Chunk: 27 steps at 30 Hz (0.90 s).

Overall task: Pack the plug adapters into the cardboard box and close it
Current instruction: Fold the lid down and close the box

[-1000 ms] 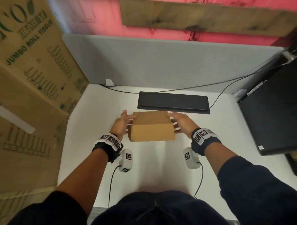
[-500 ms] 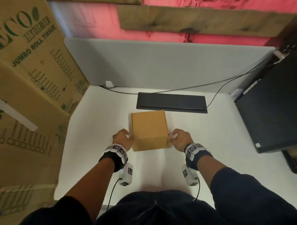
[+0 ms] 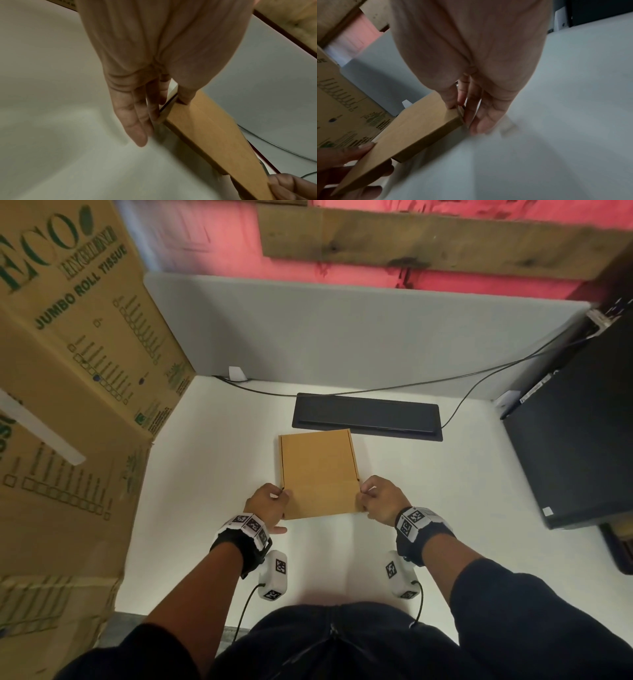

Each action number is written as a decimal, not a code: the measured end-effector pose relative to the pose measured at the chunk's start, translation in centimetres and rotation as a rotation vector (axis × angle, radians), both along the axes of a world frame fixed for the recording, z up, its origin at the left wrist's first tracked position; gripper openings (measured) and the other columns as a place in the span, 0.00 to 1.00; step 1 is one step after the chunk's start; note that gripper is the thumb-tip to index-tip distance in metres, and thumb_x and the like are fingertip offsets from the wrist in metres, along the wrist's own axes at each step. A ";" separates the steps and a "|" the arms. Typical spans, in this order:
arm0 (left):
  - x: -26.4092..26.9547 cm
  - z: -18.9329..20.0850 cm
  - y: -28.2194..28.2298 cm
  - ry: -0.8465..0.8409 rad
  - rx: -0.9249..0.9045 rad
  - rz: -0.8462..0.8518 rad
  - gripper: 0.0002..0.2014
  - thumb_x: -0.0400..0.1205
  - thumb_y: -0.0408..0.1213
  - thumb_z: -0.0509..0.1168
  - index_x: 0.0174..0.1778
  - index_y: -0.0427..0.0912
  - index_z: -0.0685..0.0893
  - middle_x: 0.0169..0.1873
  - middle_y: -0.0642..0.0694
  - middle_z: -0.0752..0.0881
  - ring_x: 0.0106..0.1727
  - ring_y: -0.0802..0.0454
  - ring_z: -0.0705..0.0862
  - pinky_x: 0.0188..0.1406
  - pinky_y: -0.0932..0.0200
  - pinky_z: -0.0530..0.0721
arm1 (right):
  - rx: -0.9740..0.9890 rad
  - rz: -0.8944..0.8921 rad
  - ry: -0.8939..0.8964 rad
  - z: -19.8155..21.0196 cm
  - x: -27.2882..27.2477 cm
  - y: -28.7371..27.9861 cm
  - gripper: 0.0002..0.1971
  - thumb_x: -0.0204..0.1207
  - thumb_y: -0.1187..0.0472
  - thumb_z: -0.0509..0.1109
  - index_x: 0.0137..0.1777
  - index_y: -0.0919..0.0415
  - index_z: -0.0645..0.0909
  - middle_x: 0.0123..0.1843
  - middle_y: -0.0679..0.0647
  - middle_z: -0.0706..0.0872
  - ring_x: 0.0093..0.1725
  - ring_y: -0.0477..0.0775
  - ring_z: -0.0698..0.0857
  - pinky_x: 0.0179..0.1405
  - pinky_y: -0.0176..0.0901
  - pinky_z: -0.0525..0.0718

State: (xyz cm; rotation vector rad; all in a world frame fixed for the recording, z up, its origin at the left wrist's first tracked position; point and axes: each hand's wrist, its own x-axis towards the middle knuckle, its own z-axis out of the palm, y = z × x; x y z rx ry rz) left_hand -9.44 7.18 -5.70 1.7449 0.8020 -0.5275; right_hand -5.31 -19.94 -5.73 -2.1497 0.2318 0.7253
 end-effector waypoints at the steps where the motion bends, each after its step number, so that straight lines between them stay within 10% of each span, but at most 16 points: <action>1: 0.0 0.0 -0.1 0.002 -0.010 -0.001 0.14 0.82 0.51 0.70 0.56 0.46 0.82 0.54 0.41 0.88 0.51 0.43 0.91 0.38 0.39 0.94 | 0.017 -0.006 0.002 0.3 0.0 0.1 0.04 0.70 0.52 0.71 0.42 0.46 0.78 0.45 0.53 0.92 0.44 0.58 0.90 0.52 0.61 0.91; 17: 1.2 -1.7 0.0 -0.020 -0.039 0.039 0.08 0.81 0.42 0.72 0.54 0.51 0.81 0.57 0.35 0.89 0.51 0.36 0.92 0.46 0.35 0.93 | 0.103 -0.188 0.056 -1.1 0.1 -0.2 0.10 0.61 0.61 0.71 0.42 0.50 0.81 0.44 0.58 0.91 0.39 0.61 0.88 0.44 0.58 0.90; 27: 2.3 -1.5 0.2 -0.013 0.017 -0.040 0.15 0.81 0.43 0.69 0.63 0.57 0.80 0.57 0.39 0.88 0.51 0.37 0.91 0.42 0.39 0.94 | 0.181 -0.112 0.072 0.5 0.9 1.0 0.19 0.79 0.67 0.67 0.67 0.51 0.81 0.57 0.56 0.89 0.54 0.64 0.89 0.55 0.62 0.91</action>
